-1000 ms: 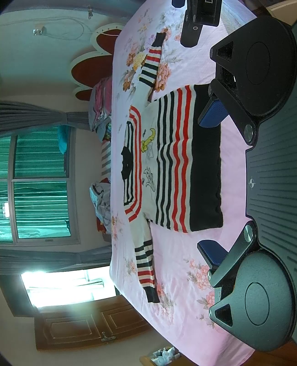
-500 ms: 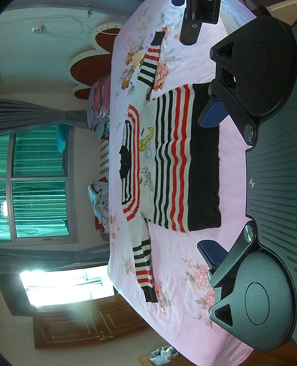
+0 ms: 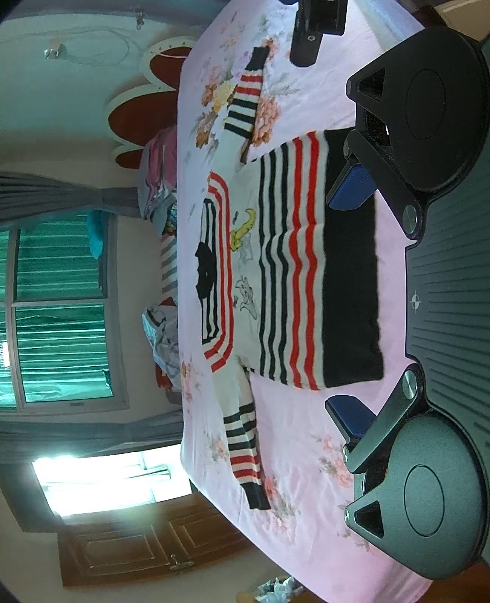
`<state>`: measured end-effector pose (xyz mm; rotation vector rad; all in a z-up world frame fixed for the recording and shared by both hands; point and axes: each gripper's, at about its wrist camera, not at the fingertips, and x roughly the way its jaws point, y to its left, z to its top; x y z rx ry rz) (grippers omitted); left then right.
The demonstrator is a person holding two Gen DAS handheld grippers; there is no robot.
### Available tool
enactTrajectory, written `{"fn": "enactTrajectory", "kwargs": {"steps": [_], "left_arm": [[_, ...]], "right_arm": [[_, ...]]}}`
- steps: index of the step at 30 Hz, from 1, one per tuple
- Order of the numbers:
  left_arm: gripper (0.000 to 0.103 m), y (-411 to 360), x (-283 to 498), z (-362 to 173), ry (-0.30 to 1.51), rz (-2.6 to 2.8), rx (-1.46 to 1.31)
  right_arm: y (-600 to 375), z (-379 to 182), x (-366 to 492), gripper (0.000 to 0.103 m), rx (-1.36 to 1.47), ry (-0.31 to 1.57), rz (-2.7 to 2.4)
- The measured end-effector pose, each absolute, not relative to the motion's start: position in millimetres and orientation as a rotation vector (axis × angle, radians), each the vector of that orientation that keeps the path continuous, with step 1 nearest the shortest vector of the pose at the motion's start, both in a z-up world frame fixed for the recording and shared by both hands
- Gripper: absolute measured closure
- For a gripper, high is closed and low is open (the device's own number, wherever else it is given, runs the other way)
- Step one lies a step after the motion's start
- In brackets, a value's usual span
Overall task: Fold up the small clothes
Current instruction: 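Move the right tool to the black cuff of a sleeve and grasp it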
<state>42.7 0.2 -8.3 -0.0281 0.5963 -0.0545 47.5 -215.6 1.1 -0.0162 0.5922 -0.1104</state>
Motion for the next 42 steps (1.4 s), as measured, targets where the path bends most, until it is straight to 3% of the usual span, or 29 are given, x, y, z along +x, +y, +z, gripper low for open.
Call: {"fn": "enactTrajectory", "kwargs": {"steps": [14,23,32,42], "left_arm": [[0.000,-9.9,152.4,3.1,0.526,-0.182,0.011],[0.000,-15.2,214.1,-16.2,0.593,-0.232,0.022],[0.000,-47.2,278.5,-38.7,0.636,-0.243,-0.043],[0.000,-135.8,362.6,-58.4,0.730,-0.212,0.014]], "right_arm": [[-224.8,4.2,133.1,0.001,-0.008,0.585,-0.238],[-253.4,2.5,173.6,0.001,0.010,0.565,-0.356],[-332.1,-13.5,216.9,0.001,0.059,0.577,-0.467],[-447.0,-54.4,281.7,0.004,0.146,0.662,-0.529]]}}
